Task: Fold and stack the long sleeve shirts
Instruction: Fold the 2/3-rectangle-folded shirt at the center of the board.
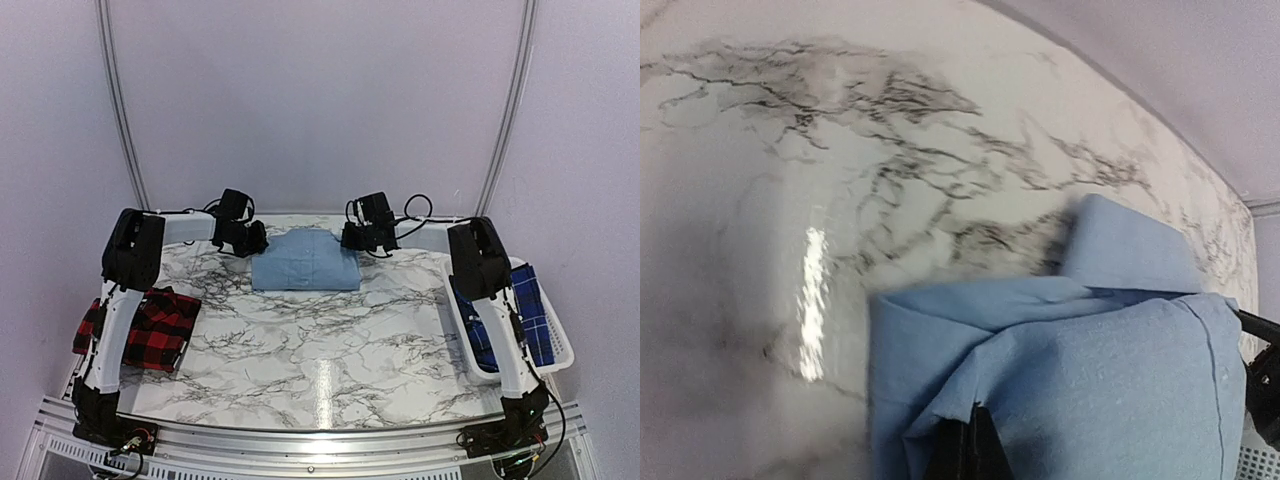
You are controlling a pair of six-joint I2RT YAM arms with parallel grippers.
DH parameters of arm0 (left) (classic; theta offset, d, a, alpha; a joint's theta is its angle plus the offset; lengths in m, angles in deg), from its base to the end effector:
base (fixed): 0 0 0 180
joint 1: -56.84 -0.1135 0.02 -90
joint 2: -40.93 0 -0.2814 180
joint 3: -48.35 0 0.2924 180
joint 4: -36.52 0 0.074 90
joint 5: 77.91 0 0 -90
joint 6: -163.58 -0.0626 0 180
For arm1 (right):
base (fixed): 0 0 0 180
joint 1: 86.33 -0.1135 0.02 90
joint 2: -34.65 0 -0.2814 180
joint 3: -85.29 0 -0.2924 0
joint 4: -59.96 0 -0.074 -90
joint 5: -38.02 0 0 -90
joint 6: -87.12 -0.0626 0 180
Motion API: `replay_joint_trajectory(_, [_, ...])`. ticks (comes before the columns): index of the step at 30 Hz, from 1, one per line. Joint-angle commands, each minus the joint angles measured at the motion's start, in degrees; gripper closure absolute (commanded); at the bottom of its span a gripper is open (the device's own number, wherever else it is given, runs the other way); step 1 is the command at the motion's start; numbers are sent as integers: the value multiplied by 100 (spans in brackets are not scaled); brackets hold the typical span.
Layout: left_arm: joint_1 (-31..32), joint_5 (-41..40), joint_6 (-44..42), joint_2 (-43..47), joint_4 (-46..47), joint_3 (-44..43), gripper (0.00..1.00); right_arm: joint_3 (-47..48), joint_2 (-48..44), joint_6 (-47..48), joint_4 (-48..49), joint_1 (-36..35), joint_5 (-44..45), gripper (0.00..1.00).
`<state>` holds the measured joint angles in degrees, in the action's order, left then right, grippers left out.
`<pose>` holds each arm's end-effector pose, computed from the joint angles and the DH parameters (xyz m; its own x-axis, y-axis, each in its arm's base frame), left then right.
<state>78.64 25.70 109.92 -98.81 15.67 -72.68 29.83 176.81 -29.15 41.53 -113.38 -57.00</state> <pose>0.5661 -0.2423 0.1157 -0.7900 -0.3043 -0.5322 0.0760 0.8128 -0.5776 0.5596 0.2919 0.1174 -0.6984 0.1384 -0.7022 -0.2308 0.8852 0.4040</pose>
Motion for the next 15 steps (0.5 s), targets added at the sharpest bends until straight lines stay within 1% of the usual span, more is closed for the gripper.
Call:
replay_joint_trajectory(1, [17,338,-76,-464,-148,-837,100,402,372,-7,-385,139,-275,100])
replay_joint_trajectory(3, [57,396,-72,-503,-144,-773,100,80,270,2,-213,142,-314,100])
replay_joint_trajectory(6, [181,347,-19,-147,-77,-104,100,-740,-64,-79,134,118,-544,100])
replay_joint_trajectory(8, [306,318,114,383,343,802,100,-1432,-412,-106,375,64,-632,100])
replay_joint_trajectory(9, [396,245,178,696,591,1369,100,-1997,-622,-121,548,12,-651,100])
replay_joint_trajectory(11, [578,80,343,1417,1215,2458,100,-2814,-1079,-164,878,-133,-691,100])
replay_joint_trajectory(14, [878,-184,604,2367,1687,3923,100,-3884,-1811,-149,1003,-403,-686,100])
replay_joint_trajectory(15, [1004,-312,635,2708,1759,4294,100,-4193,-2082,-127,995,-515,-637,100])
